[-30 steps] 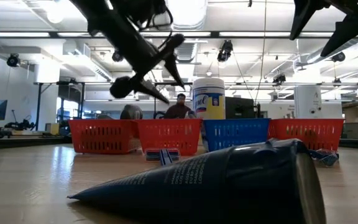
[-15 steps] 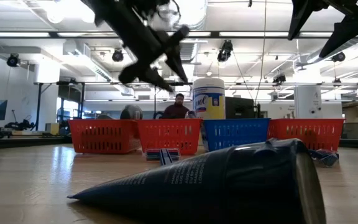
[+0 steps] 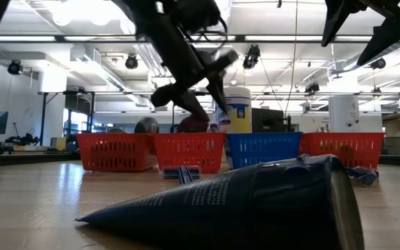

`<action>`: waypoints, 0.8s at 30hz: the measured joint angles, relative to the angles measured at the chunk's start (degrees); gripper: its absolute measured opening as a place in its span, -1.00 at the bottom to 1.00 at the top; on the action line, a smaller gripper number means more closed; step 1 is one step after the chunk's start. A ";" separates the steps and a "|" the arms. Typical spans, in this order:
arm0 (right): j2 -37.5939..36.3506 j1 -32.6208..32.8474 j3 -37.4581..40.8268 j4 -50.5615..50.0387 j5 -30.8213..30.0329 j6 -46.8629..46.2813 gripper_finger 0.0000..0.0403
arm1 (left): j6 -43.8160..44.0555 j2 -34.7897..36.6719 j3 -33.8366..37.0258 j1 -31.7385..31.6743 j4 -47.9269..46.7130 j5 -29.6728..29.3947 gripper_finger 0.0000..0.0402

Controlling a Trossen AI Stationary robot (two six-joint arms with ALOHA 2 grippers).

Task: Pick & Place Travel size toiletries
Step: Put the blue shave cream into the middle red bin

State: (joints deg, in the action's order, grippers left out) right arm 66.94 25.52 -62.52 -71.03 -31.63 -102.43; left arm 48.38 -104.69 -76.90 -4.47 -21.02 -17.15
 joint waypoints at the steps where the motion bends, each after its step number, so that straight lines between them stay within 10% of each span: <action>1: -0.01 0.00 0.03 0.00 0.01 -0.02 0.82 | -0.49 -1.17 -1.29 -0.09 -1.26 -0.29 0.09; 24: -0.07 0.11 0.82 -0.11 0.58 0.67 0.82 | -15.16 -5.25 -9.74 0.35 -15.10 -0.76 0.10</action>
State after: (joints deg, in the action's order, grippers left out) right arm 66.87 25.63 -61.71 -71.13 -31.05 -101.76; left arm 33.22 -109.94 -86.64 -4.12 -36.12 -17.91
